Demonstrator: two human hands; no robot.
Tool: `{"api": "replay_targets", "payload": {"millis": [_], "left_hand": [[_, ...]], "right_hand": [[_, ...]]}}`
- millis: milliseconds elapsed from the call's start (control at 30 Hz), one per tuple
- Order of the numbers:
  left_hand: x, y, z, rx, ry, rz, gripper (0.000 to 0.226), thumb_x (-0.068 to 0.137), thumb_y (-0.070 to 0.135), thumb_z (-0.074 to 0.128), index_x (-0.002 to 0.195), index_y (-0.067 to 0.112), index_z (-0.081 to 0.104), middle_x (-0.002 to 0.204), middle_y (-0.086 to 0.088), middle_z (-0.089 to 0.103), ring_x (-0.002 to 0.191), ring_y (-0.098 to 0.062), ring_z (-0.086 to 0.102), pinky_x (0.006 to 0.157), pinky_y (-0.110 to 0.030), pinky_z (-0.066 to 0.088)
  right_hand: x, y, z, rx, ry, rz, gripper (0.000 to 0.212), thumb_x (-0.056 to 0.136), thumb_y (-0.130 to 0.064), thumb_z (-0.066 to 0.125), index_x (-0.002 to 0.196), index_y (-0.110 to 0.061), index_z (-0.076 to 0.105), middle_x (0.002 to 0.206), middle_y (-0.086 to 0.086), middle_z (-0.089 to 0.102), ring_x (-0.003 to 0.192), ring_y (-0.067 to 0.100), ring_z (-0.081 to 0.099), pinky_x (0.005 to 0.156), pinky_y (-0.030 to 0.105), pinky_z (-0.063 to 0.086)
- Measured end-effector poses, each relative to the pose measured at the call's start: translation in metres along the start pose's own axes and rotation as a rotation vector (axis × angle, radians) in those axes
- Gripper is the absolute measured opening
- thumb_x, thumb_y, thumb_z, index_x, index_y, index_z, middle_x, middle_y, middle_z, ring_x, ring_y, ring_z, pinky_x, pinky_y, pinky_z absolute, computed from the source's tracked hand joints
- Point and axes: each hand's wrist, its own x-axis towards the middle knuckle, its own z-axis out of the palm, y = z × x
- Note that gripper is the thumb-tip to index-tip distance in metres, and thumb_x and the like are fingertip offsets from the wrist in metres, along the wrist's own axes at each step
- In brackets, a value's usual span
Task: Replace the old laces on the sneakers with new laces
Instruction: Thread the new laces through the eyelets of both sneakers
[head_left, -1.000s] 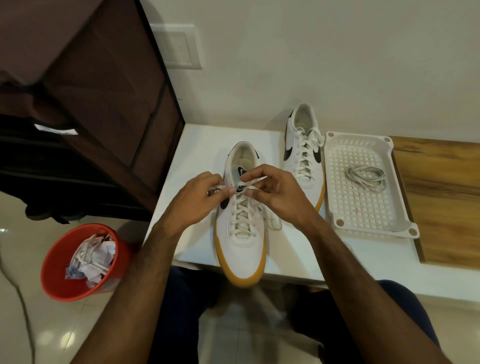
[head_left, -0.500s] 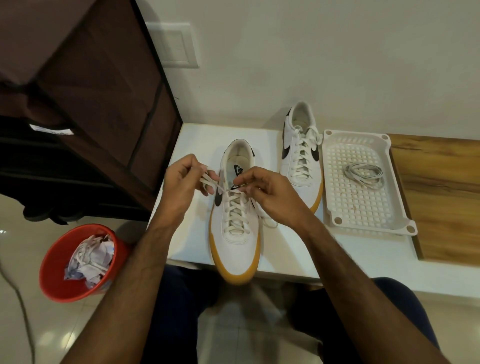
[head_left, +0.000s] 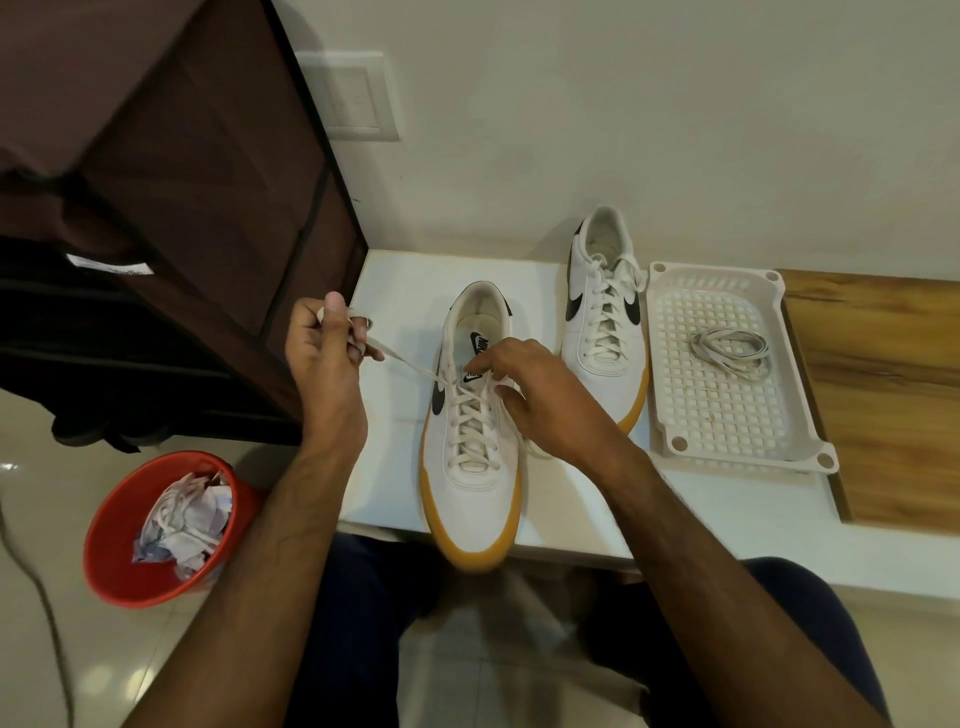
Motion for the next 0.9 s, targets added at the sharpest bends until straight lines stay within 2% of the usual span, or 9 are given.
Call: {"api": "replay_targets", "payload": {"millis": [100, 167, 233, 333, 467, 600, 733, 833, 900], "left_hand": [[-0.002, -0.002, 0.001, 0.169, 0.036, 0.052, 0.021, 0.103, 0.030, 0.056, 0.085, 0.021, 0.051, 0.075, 0.001, 0.056, 0.071, -0.007, 0.053, 0.069, -0.023, 0.046], [-0.002, -0.008, -0.002, 0.539, -0.036, 0.137, 0.022, 0.100, 0.038, 0.057, 0.086, 0.021, 0.052, 0.090, -0.003, 0.059, 0.087, -0.013, 0.054, 0.080, -0.030, 0.043], [0.001, -0.017, -0.006, 0.913, -0.075, 0.179, 0.026, 0.098, 0.042, 0.060, 0.085, 0.020, 0.056, 0.107, -0.001, 0.057, 0.105, -0.016, 0.050, 0.091, -0.036, 0.034], [0.002, -0.023, -0.007, 1.088, -0.191, 0.081, 0.025, 0.097, 0.041, 0.062, 0.085, 0.020, 0.058, 0.105, 0.005, 0.056, 0.104, -0.018, 0.055, 0.095, -0.041, 0.032], [0.004, -0.025, -0.009, 0.909, -0.257, 0.158, 0.020, 0.099, 0.038, 0.060, 0.088, 0.022, 0.057, 0.091, 0.014, 0.055, 0.082, -0.008, 0.060, 0.087, -0.051, 0.053], [0.004, -0.010, -0.002, 0.651, -0.165, 0.386, 0.020, 0.098, 0.036, 0.062, 0.085, 0.021, 0.060, 0.103, 0.019, 0.043, 0.105, -0.020, 0.055, 0.092, -0.047, 0.051], [-0.008, 0.007, 0.007, 0.436, -0.236, 0.358, 0.030, 0.093, 0.039, 0.067, 0.077, 0.014, 0.061, 0.115, 0.011, 0.051, 0.117, -0.021, 0.054, 0.098, -0.042, 0.047], [-0.018, 0.020, 0.022, 0.328, -0.404, 0.386, 0.020, 0.087, 0.028, 0.073, 0.073, 0.019, 0.062, 0.113, 0.003, 0.058, 0.115, -0.017, 0.057, 0.099, -0.031, 0.046], [-0.024, 0.022, 0.030, 0.309, -0.550, 0.388, 0.017, 0.086, 0.021, 0.074, 0.073, 0.016, 0.063, 0.105, -0.003, 0.064, 0.107, -0.020, 0.063, 0.095, -0.028, 0.048]], "right_hand": [[0.001, 0.000, 0.000, 0.026, 0.014, 0.017, 0.043, 0.088, 0.012, 0.058, 0.117, -0.018, 0.069, 0.114, -0.006, 0.065, 0.100, 0.010, 0.054, 0.085, 0.018, 0.046], [0.002, 0.000, -0.001, 0.062, 0.024, 0.032, 0.036, 0.090, 0.008, 0.059, 0.113, -0.017, 0.071, 0.112, -0.005, 0.065, 0.099, 0.013, 0.057, 0.087, 0.027, 0.050], [0.001, -0.002, -0.002, 0.069, 0.025, 0.023, 0.025, 0.094, -0.002, 0.062, 0.111, -0.018, 0.072, 0.110, -0.005, 0.063, 0.099, 0.014, 0.056, 0.087, 0.028, 0.049], [-0.001, -0.004, 0.002, 0.000, 0.018, 0.011, 0.017, 0.094, -0.015, 0.070, 0.111, -0.018, 0.072, 0.112, -0.004, 0.058, 0.103, 0.016, 0.052, 0.087, 0.026, 0.045], [-0.001, -0.005, 0.009, -0.053, 0.045, 0.008, 0.015, 0.090, -0.015, 0.075, 0.104, -0.014, 0.072, 0.118, 0.000, 0.052, 0.102, 0.012, 0.050, 0.081, 0.025, 0.046], [-0.001, -0.008, 0.008, 0.017, 0.064, 0.037, 0.010, 0.092, -0.013, 0.069, 0.102, -0.013, 0.070, 0.115, -0.003, 0.052, 0.092, 0.003, 0.052, 0.075, 0.015, 0.043], [0.002, -0.019, 0.000, 0.274, 0.160, 0.130, 0.025, 0.094, -0.014, 0.069, 0.118, -0.019, 0.065, 0.116, -0.008, 0.056, 0.088, 0.006, 0.059, 0.073, 0.014, 0.046], [0.005, -0.034, -0.006, 0.531, 0.124, 0.127, 0.051, 0.091, -0.009, 0.073, 0.136, -0.027, 0.057, 0.128, -0.009, 0.060, 0.092, 0.012, 0.064, 0.079, 0.024, 0.055], [0.005, -0.040, -0.005, 0.677, 0.073, 0.128, 0.046, 0.092, -0.007, 0.072, 0.134, -0.022, 0.060, 0.123, 0.000, 0.067, 0.090, 0.018, 0.069, 0.081, 0.036, 0.059]]}}
